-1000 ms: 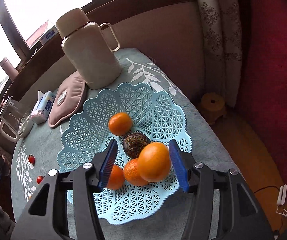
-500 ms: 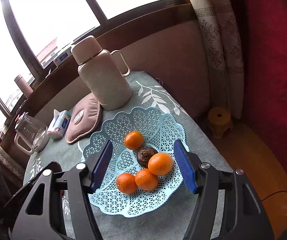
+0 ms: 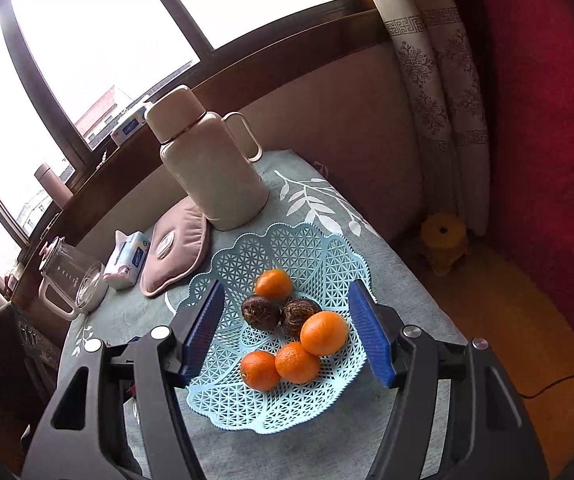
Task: Organize fruits
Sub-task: 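Lower the dark brown fruit into the basket and open the left gripper, then move both open grippers back over the table toward the cherry tomatoes, then close the left gripper on a red cherry tomato and lift it, then grasp another red cherry tomato with the right gripper, then carry the tomato into the basket and open the right gripper while the left holds its tomato, then lower the held tomato into the basket and open the left gripper, then move both grippers back to the two small yellow-brown round fruits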
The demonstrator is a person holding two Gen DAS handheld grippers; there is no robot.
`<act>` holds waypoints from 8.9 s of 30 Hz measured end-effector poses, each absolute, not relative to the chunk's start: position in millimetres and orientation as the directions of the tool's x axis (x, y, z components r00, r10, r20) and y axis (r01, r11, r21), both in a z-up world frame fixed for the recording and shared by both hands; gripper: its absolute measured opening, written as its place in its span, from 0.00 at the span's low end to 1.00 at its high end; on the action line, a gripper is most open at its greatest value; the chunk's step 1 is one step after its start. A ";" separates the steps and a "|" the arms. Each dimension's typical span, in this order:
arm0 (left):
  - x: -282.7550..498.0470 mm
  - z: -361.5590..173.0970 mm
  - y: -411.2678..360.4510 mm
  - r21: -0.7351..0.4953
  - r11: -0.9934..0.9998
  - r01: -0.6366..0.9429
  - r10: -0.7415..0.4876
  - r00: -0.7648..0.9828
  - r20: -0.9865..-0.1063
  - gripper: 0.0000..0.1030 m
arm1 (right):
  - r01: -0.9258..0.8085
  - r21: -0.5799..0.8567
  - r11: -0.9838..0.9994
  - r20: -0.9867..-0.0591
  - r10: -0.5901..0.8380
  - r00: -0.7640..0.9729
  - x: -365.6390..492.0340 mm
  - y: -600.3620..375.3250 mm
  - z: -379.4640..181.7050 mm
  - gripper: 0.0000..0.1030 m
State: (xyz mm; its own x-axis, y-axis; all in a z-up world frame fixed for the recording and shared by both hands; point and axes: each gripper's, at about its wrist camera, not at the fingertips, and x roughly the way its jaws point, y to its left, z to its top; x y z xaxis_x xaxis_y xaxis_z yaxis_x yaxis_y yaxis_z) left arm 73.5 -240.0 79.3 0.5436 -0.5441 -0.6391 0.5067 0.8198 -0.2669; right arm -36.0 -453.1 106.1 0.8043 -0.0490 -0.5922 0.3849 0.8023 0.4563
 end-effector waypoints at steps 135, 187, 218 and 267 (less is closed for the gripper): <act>128.7 121.6 -26.3 -0.337 0.905 0.261 -0.409 0.751 -0.518 0.28 | 0.000 0.197 0.980 -0.710 0.143 0.689 73.4 -207.9 56.2 0.29; 82.8 100.4 -123.3 -0.211 0.863 0.458 -0.488 0.654 -0.578 0.28 | 0.389 0.341 0.856 -0.592 -0.126 0.796 -23.8 -386.5 93.7 0.48; 50.7 77.3 -236.3 -0.288 0.727 0.623 -0.637 0.455 -0.623 0.52 | 0.392 0.451 0.802 -0.555 -0.092 0.827 -47.6 -422.4 94.5 0.49; 18.3 39.9 -55.7 -0.078 0.965 0.251 -0.235 0.695 -0.680 0.70 | 0.282 0.422 0.862 -0.588 0.024 0.808 -31.7 -361.2 80.0 0.66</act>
